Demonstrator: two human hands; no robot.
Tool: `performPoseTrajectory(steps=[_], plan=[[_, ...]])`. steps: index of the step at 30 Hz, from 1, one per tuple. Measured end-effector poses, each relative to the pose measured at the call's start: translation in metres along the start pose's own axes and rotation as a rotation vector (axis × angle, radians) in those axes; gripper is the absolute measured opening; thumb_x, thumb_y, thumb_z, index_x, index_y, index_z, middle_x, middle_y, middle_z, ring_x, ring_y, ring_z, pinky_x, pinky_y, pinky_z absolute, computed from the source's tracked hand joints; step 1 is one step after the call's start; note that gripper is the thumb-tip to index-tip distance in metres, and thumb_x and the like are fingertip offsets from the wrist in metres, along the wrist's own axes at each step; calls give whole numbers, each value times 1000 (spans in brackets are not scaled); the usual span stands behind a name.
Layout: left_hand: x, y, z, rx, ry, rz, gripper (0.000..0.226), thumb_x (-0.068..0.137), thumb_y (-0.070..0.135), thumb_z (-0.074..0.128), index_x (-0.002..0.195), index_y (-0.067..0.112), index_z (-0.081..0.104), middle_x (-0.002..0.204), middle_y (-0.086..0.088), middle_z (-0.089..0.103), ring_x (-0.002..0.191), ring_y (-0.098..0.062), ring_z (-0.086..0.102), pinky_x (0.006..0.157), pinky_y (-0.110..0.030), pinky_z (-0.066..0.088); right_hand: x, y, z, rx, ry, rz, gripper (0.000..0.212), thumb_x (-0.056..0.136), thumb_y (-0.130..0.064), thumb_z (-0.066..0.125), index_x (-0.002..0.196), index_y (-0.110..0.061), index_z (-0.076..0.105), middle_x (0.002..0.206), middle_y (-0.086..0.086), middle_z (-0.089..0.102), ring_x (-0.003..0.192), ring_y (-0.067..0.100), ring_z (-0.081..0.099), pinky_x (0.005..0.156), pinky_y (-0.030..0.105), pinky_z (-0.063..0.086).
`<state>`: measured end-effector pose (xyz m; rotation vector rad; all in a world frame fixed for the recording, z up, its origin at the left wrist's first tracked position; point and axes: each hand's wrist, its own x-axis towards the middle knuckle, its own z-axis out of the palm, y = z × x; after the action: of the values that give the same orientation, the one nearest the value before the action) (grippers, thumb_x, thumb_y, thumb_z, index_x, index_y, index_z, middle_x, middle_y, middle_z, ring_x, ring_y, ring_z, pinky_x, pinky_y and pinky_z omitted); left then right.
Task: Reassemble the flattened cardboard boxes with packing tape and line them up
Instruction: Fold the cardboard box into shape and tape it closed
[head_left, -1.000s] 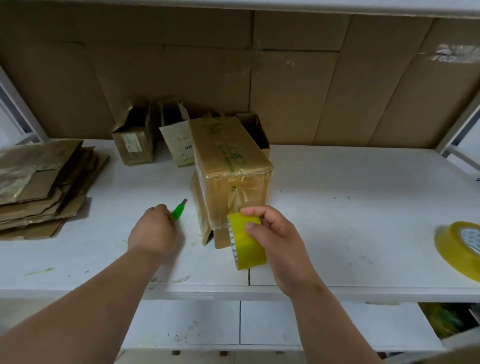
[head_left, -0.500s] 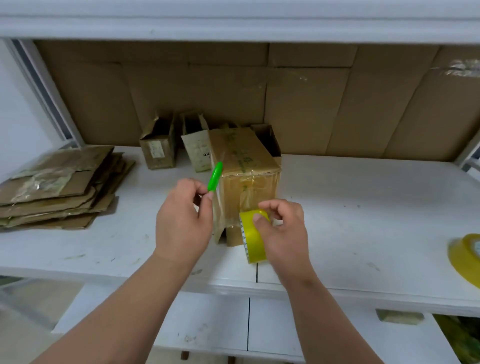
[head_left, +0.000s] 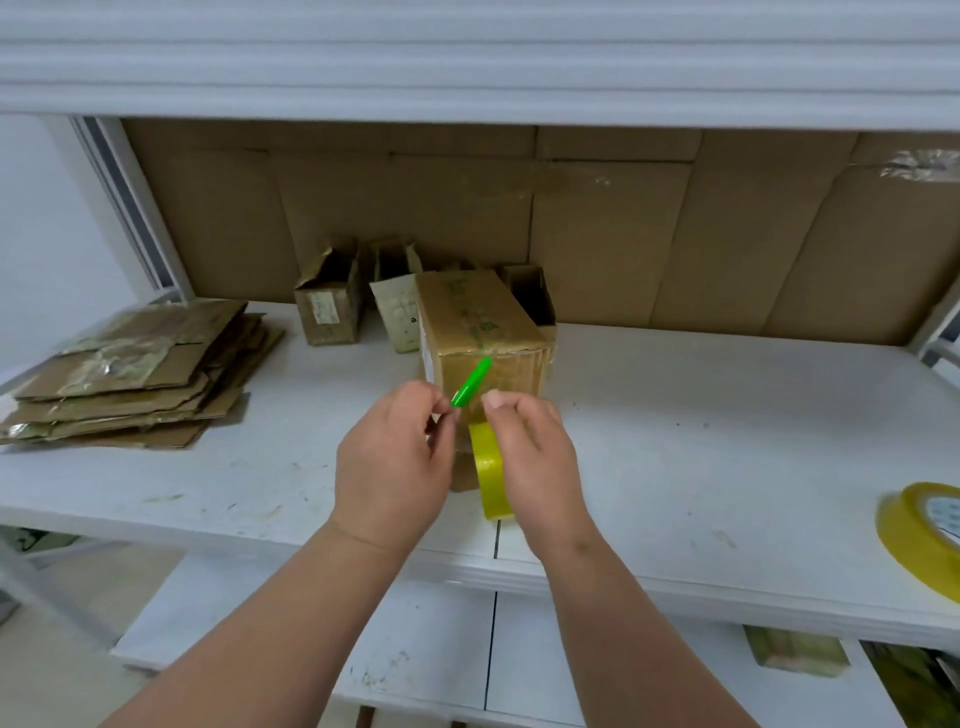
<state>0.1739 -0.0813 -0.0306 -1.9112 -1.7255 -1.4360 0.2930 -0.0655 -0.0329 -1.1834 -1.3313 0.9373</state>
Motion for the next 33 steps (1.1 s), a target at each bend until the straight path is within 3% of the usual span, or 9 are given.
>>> performPoseTrajectory(steps=[6, 9, 11, 14, 16, 20, 25, 30, 33], plan=[[-10, 5, 14, -39, -112, 34, 20, 83, 13, 76, 77, 16, 58, 71, 6, 62, 61, -11, 51, 55, -28, 45, 6, 0, -7, 42, 22, 87, 13, 92, -31, 66, 87, -20, 67, 91, -8, 69, 88, 8, 64, 82, 28, 51], [-13, 11, 15, -197, -202, -145, 16, 87, 16, 72, 78, 24, 61, 74, 10, 67, 72, -9, 59, 63, -22, 47, 7, -1, -13, 102, 39, 117, 14, 94, -23, 61, 80, -20, 64, 80, -11, 66, 70, -2, 60, 64, 15, 45], [-12, 11, 18, -309, -201, -309, 19, 89, 19, 69, 79, 32, 60, 76, 13, 67, 71, -5, 63, 67, -23, 51, 6, -1, -17, 125, 64, 148, 15, 96, -22, 56, 83, -20, 62, 79, -8, 65, 66, 3, 57, 58, 17, 42], [-6, 3, 26, -258, -265, -390, 11, 91, 28, 66, 97, 32, 57, 99, 9, 62, 82, -5, 62, 74, -34, 56, 6, -1, -22, 216, 80, 193, 10, 100, -23, 49, 95, -21, 58, 88, -7, 74, 75, 5, 64, 67, 20, 49], [-5, 0, 29, -196, -376, -403, 28, 89, 38, 67, 113, 30, 54, 109, 8, 58, 89, -1, 58, 73, -21, 49, 7, 1, -26, 235, 83, 191, 8, 101, -24, 48, 98, -21, 54, 86, -4, 75, 81, 7, 66, 76, 26, 51], [-4, 3, 31, -237, -438, -467, 45, 86, 44, 70, 123, 25, 52, 105, 10, 63, 93, -4, 60, 71, -17, 42, 13, 3, -41, 157, 135, 113, 10, 102, -22, 45, 100, -24, 55, 78, -2, 69, 69, -4, 60, 62, 7, 42], [-2, 7, 33, -276, -406, -570, 31, 87, 41, 70, 113, 27, 62, 100, 16, 62, 94, -15, 64, 84, -31, 50, 21, 11, -63, -142, -15, -46, 17, 101, -25, 49, 99, -38, 59, 71, -15, 57, 65, 4, 52, 65, 22, 40], [0, 9, 40, -584, -361, -744, 12, 88, 21, 73, 96, 27, 67, 97, 4, 65, 90, -18, 65, 71, -29, 56, 30, 6, -77, -539, -196, -128, 29, 99, -29, 51, 124, -34, 65, 116, -9, 64, 102, 10, 57, 87, 31, 49], [3, 11, 42, -680, -364, -800, 15, 88, 12, 72, 101, 18, 68, 101, -5, 67, 86, -19, 65, 63, -26, 53, 33, -4, -77, -666, -233, -179, 30, 98, -31, 51, 124, -33, 66, 121, -7, 65, 108, 14, 58, 92, 33, 50]])
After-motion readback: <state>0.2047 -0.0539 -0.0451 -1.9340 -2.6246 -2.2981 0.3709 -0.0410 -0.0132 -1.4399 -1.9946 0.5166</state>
